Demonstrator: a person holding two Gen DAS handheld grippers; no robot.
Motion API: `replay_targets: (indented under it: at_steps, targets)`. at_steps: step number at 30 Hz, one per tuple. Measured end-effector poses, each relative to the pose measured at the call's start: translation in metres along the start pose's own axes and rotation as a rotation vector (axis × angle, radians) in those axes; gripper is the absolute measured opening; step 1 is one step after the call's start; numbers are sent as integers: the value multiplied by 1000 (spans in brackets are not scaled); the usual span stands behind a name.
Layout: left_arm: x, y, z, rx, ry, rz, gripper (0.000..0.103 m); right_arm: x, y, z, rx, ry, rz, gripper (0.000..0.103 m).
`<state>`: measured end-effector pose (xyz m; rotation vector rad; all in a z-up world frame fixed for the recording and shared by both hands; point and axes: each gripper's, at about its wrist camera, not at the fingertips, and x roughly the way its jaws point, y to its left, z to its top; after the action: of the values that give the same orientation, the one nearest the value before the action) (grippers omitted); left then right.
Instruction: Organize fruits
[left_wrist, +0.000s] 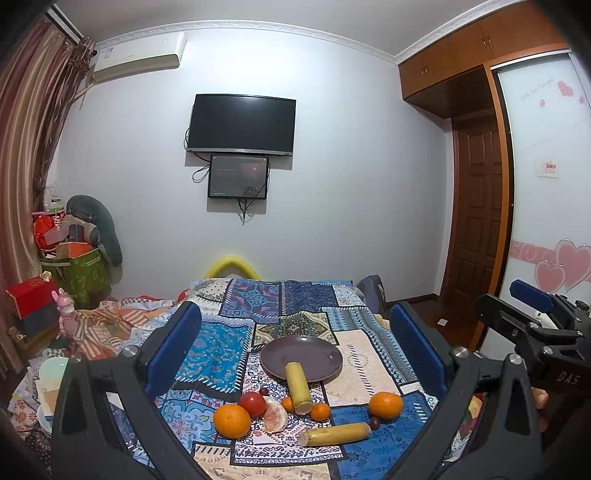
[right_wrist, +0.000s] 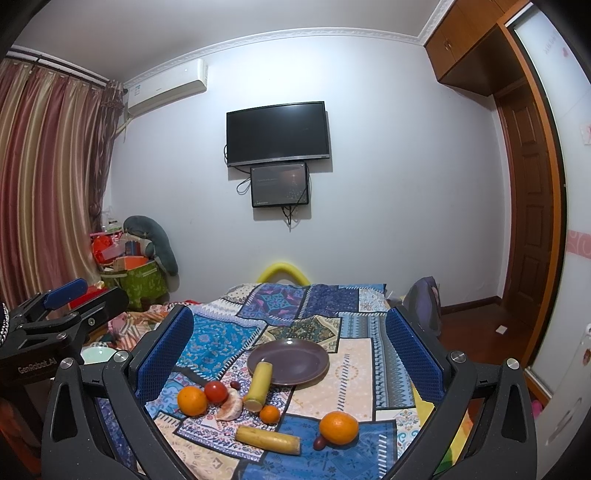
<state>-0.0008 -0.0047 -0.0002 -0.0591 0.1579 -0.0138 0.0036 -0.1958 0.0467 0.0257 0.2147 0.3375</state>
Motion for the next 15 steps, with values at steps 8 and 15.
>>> replay_targets:
  at_steps: [8,15]
  targets:
    - [4,0,-3,1,9,0,103,6,-3,-3,3,10,2,103]
    - [17,6,-8,-1,41,6,103,17,-8,-10,11,32,5,103]
